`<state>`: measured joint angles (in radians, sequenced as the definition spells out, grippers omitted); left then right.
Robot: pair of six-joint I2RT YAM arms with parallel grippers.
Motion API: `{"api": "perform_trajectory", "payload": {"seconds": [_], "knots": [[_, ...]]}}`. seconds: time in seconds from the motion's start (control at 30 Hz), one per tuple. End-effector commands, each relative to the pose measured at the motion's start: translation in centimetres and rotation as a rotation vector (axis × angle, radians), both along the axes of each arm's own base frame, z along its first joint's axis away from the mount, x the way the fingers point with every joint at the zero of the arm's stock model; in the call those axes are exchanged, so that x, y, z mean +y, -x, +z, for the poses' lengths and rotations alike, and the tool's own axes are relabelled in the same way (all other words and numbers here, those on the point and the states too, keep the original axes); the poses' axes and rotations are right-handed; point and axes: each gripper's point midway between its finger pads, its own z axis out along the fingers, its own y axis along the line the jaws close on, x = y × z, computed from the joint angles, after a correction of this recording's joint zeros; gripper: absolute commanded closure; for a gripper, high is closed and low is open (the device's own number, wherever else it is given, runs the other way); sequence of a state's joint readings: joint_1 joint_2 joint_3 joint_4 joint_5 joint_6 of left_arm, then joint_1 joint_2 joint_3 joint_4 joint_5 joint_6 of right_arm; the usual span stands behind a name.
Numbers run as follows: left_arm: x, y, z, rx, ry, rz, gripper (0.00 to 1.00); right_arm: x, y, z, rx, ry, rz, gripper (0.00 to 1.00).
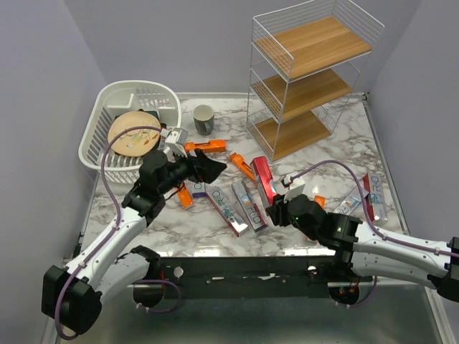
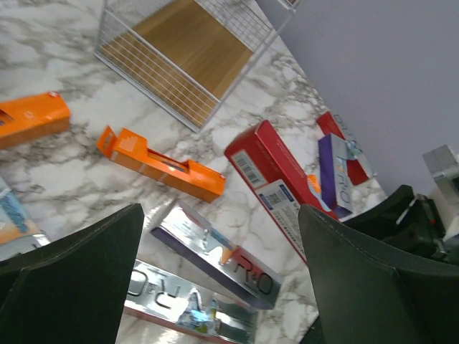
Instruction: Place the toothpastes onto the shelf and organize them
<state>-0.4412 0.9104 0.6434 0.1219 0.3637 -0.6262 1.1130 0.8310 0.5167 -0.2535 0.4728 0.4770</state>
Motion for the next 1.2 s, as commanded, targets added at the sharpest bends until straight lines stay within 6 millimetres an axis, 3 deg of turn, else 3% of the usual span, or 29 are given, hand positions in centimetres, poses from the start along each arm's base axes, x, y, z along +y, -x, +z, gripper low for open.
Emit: {"api": "perform_trajectory", "payload": {"seconds": [0.0,0.1,0.13,0.43,0.8,1.17], "knots": [[-3.5,1.7,0.8,0.124,0.207,-0.05,0.01,2.8,-0.2,3.6,-0.073,-0.098,0.093,0.59],[-5.2,1.7,0.5,0.147,0.212,-0.048,0.01,3.2,-0.1,3.9,-0.076,-0.106,0.109,0.59],[-6.1,1.9,-0.5,0.183,0.199,-0.054,0.01,3.3,-0.2,4.1,-0.081,-0.112,0.112,0.59],[-8.0,-0.1,-3.4,0.286,0.233,0.073,0.01,4.6,-0.2,5.5,-0.103,-0.163,0.146,0.59],[-9.6,-0.9,-3.8,0.337,0.273,0.09,0.01,5.1,0.6,5.9,-0.084,-0.244,0.17,0.58],[-10.5,-1.0,-3.5,0.371,0.305,0.086,0.23,5.6,0.5,4.9,-0.077,-0.245,0.18,0.57]]}}
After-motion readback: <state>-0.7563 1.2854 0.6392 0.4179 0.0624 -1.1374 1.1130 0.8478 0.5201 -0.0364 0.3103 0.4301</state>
